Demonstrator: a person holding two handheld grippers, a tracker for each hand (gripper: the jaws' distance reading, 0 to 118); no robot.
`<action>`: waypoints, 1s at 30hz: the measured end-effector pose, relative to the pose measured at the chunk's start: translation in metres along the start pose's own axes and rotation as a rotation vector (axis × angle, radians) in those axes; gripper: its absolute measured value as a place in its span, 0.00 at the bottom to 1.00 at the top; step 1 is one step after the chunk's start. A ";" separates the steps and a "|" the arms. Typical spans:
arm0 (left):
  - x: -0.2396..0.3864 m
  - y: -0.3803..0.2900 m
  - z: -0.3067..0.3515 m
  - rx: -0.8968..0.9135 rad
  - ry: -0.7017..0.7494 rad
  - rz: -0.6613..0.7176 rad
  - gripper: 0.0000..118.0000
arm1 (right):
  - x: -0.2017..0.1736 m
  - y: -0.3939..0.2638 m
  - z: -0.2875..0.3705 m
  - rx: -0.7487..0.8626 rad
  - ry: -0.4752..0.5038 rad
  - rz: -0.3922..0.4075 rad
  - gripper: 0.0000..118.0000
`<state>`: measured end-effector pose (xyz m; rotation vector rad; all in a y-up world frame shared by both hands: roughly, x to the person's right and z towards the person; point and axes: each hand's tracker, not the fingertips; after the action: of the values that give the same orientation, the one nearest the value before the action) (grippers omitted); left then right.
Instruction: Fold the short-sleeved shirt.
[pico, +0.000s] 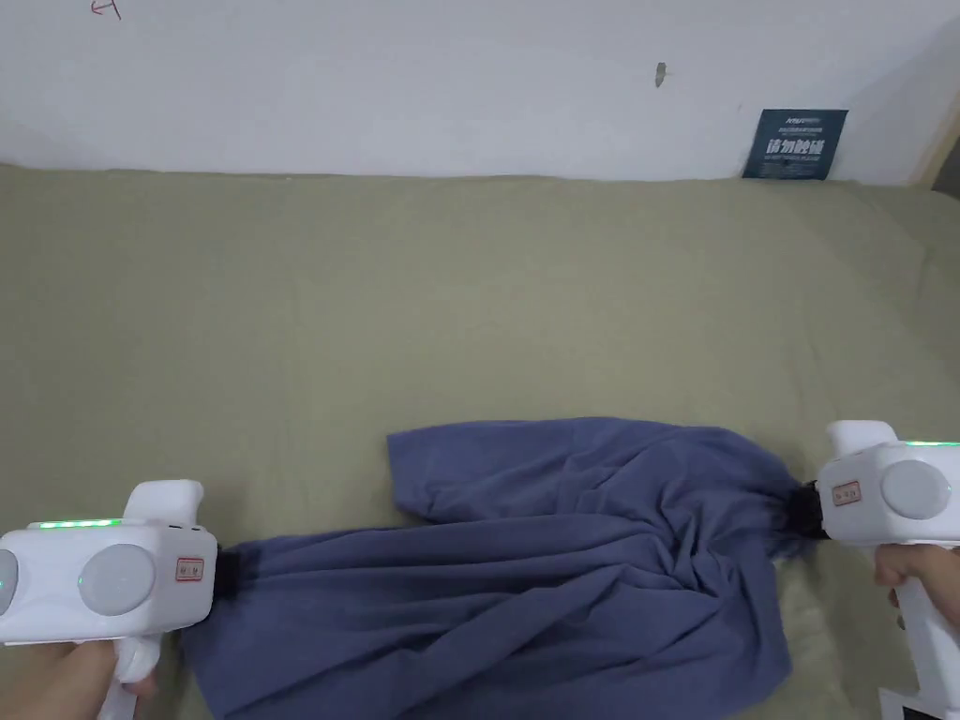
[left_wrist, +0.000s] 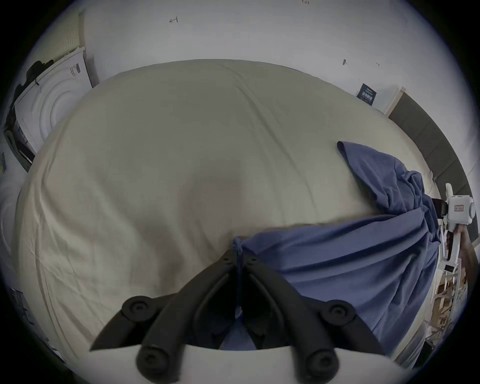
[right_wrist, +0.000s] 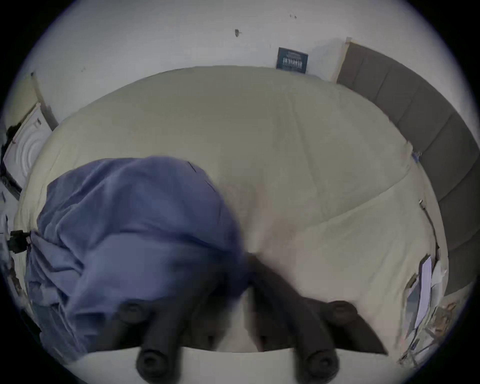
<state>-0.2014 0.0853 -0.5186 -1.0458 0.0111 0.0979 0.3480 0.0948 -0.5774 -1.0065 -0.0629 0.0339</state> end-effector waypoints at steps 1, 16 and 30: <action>-0.001 0.002 0.003 -0.003 0.000 -0.003 0.01 | 0.000 -0.001 0.008 0.012 -0.029 0.003 0.06; -0.059 0.028 0.237 0.351 0.145 0.022 0.01 | 0.036 0.001 0.223 0.380 0.034 -0.004 0.06; -0.043 0.103 0.359 0.550 0.261 0.027 0.01 | 0.013 0.091 0.342 0.640 -0.019 -0.035 0.06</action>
<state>-0.2665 0.4439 -0.4251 -0.5023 0.2749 -0.0192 0.3380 0.4328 -0.4714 -0.3652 -0.0806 0.0285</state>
